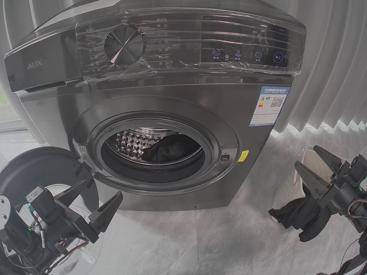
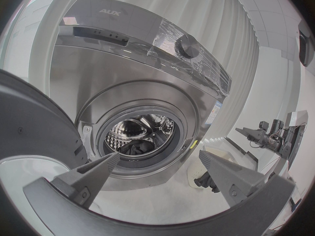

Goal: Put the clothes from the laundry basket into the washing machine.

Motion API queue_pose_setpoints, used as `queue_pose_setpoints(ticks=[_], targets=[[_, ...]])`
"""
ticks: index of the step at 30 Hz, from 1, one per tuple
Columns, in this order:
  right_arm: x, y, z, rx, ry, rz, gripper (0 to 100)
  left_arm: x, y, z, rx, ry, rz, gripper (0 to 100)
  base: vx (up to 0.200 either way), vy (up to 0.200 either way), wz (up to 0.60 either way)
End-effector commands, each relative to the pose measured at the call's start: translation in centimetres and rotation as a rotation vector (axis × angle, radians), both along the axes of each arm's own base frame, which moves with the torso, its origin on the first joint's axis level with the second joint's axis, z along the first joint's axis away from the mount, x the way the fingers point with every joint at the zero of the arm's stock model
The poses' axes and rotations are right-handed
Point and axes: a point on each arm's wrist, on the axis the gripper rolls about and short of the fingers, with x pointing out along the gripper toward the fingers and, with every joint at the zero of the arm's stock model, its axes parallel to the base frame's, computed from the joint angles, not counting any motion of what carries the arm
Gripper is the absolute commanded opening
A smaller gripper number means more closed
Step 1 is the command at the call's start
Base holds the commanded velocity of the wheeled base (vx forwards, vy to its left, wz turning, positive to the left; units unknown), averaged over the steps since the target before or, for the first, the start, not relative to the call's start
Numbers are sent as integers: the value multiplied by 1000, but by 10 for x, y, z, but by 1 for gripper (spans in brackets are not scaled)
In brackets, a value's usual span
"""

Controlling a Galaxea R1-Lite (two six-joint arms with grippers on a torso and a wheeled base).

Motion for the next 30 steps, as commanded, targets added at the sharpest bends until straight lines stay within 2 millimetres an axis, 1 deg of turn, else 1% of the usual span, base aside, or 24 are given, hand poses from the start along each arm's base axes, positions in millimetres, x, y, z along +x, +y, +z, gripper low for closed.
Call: queue_pose_setpoints(ticks=[1, 5, 6, 8, 9, 10, 11, 14, 17, 22, 24, 28, 29, 30], targets=[[-7, -10, 4, 7, -31, -43, 100, -1, 3, -3, 33, -7, 14, 100, 0, 0, 0], [-11, -14, 5, 6, -28, -56, 100, -2, 7, 0, 68, -44, 29, 100, 0, 0, 0], [-23, -19, 6, 0, -17, -57, 100, -6, 12, 5, 86, -89, 39, 100, 0, 0, 0], [-34, -22, 6, -22, -9, -55, 100, -8, 16, 8, 81, -101, 55, 100, 0, 0, 0], [-35, -22, 6, -26, -7, -54, 100, -8, 16, 8, 83, -101, 56, 100, 0, 0, 0], [-44, -28, 4, -66, -5, -64, 100, -9, 20, 7, 92, -94, 73, 100, 0, 0, 0], [-47, -29, 3, -76, -4, -70, 100, -9, 21, 7, 95, -90, 77, 100, 0, 0, 0], [-57, -40, 2, -90, -1, -145, 100, -13, 24, 5, 112, -70, 77, 100, 0, -200, 0], [-68, -46, 3, -74, -28, -175, 100, -15, 26, 6, 107, -76, 79, 100, 0, -200, 0], [-85, -53, -1, -68, -36, -201, 100, -18, 31, 6, 110, -73, 99, 100, 0, 0, 0], [-94, -55, -5, -73, -31, -200, 100, -23, 35, 6, 111, -70, 100, 100, 0, 0, 0], [-115, -61, -17, -79, -20, -201, 100, -41, 49, 2, 125, -41, 92, 100, 0, 0, 0], [-116, -61, -18, -79, -20, -201, 100, -42, 50, 2, 126, -40, 92, 100, 0, 0, 0], [-123, -63, -23, -80, -17, -204, 100, -50, 56, -3, 144, -23, 90, 100, 0, 0, 0]])
